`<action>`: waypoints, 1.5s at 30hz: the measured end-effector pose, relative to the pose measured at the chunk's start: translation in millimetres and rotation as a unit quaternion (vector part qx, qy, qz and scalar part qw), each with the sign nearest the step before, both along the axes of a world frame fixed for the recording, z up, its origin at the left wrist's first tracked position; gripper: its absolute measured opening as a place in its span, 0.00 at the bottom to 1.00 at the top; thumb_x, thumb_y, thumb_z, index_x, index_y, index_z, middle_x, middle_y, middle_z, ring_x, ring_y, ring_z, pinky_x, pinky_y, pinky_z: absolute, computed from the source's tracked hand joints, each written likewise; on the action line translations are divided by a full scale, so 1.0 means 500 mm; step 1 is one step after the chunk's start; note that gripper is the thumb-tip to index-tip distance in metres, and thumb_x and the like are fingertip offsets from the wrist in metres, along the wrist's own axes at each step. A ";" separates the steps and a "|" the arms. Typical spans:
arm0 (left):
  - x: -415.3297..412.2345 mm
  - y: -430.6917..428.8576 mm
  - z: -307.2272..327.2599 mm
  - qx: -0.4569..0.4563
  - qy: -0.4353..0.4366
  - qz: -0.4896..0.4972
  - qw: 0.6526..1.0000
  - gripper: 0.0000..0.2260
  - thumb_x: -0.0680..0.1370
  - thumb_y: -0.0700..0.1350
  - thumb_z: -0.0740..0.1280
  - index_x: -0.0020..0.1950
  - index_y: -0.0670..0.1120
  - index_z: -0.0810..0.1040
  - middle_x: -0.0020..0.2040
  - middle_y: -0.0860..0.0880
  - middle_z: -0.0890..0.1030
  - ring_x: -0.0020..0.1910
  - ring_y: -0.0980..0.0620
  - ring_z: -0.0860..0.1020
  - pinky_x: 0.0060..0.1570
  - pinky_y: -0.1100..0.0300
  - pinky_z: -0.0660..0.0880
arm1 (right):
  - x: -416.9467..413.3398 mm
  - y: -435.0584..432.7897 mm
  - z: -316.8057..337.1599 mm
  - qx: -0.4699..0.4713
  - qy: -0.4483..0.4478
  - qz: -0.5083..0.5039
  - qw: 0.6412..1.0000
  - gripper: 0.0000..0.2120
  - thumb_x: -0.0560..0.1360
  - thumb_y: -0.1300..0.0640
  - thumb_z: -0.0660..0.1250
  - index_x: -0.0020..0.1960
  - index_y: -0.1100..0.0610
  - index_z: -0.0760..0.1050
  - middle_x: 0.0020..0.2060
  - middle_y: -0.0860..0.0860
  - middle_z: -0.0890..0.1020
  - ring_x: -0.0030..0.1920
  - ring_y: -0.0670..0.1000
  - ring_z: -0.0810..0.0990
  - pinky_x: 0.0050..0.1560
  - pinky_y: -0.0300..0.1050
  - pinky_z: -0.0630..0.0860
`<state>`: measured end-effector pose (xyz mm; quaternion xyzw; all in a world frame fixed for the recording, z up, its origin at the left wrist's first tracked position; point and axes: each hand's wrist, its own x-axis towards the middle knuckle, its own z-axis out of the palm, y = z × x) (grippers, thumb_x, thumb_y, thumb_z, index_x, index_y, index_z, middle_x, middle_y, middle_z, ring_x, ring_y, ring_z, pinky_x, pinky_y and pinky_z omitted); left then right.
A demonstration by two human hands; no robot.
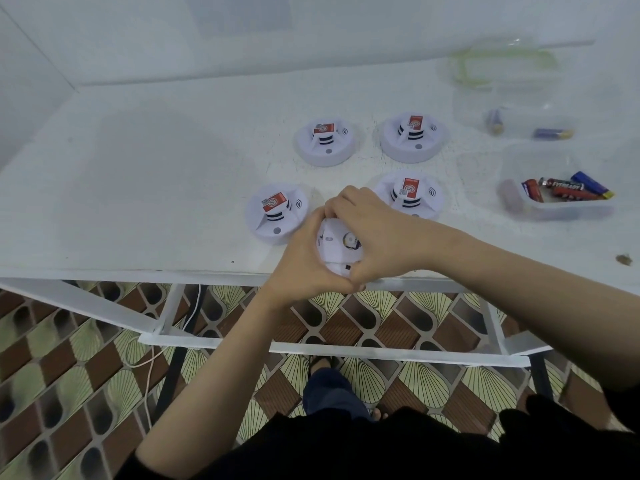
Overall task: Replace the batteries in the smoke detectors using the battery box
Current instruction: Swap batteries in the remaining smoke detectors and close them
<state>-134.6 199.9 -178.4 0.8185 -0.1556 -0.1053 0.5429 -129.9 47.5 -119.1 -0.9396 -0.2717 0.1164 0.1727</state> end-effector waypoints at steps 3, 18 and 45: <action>0.002 0.001 -0.001 -0.004 0.008 -0.001 1.000 0.38 0.57 0.32 0.81 0.62 0.47 0.68 0.55 0.50 0.76 0.50 0.67 0.75 0.46 0.71 0.73 | 0.000 -0.006 0.004 -0.005 -0.007 0.008 1.000 0.37 0.60 0.53 0.76 0.63 0.60 0.65 0.55 0.53 0.66 0.54 0.50 0.65 0.52 0.42 0.68; 0.002 0.003 0.003 0.000 0.019 -0.003 1.000 0.43 0.56 0.42 0.81 0.66 0.54 0.66 0.59 0.56 0.75 0.56 0.63 0.75 0.54 0.65 0.76 | 0.013 -0.043 0.019 0.013 0.025 0.007 1.000 0.32 0.66 0.52 0.73 0.67 0.51 0.66 0.54 0.47 0.68 0.54 0.44 0.66 0.57 0.49 0.71; -0.007 0.072 0.052 -0.006 -0.070 0.037 0.997 0.42 0.54 0.53 0.80 0.64 0.59 0.66 0.60 0.59 0.74 0.59 0.63 0.75 0.51 0.73 0.73 | 0.149 -0.059 0.033 0.209 0.001 -0.123 0.970 0.28 0.66 0.59 0.72 0.63 0.48 0.68 0.57 0.45 0.74 0.53 0.39 0.73 0.50 0.32 0.69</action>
